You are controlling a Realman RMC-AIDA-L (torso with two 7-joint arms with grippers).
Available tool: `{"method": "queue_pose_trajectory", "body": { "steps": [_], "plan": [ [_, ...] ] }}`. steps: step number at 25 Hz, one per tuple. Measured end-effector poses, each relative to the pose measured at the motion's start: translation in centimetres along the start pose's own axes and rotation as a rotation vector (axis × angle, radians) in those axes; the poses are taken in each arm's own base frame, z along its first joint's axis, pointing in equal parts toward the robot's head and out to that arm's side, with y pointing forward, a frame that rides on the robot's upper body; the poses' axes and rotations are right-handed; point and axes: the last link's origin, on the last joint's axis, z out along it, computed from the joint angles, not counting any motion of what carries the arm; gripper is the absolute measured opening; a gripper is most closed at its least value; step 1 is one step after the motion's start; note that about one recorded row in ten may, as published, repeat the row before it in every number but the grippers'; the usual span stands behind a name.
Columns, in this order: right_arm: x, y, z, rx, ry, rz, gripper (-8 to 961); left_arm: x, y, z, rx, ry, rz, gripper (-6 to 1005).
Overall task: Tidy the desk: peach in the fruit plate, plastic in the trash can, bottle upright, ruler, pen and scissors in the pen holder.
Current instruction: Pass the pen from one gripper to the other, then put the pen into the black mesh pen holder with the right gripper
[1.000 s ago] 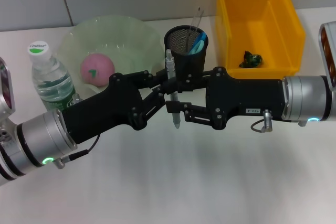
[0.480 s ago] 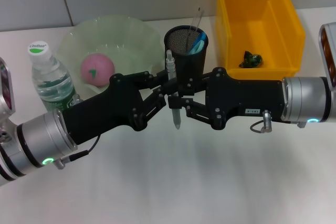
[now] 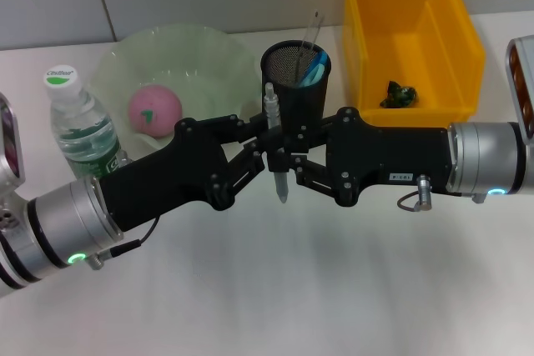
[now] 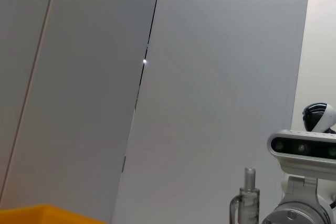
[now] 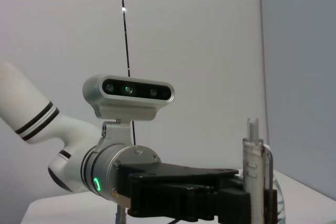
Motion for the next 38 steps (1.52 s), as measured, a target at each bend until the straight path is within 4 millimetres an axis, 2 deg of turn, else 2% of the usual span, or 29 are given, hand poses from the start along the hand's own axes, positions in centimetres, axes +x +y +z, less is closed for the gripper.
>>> {"method": "queue_pose_trajectory", "body": {
  "steps": [19,24,26,29,32,38],
  "plan": [
    [0.0,-0.2,-0.2,0.02,-0.008,0.008,127,0.0,0.0,-0.2,0.001,0.0,0.004,319],
    [-0.3,-0.5,-0.7,0.07,-0.054,0.012,126,-0.1,0.0,-0.4,0.006,0.0,-0.004,530],
    [-0.9,-1.4,-1.7,0.171,-0.136,0.02,126,-0.2,0.0,-0.7,0.017,-0.006,-0.013,620],
    [-1.3,-2.0,-2.3,0.232,-0.184,0.024,126,-0.4,-0.1,-0.8,0.026,-0.013,-0.016,755],
    [-1.8,-3.0,-2.9,0.311,-0.226,0.028,126,-0.8,-0.2,-1.1,0.048,-0.035,-0.02,786],
    [-2.7,-5.3,-2.5,0.386,-0.213,0.085,126,-2.0,-0.5,-1.8,0.092,-0.095,-0.022,827]
  ]
}}
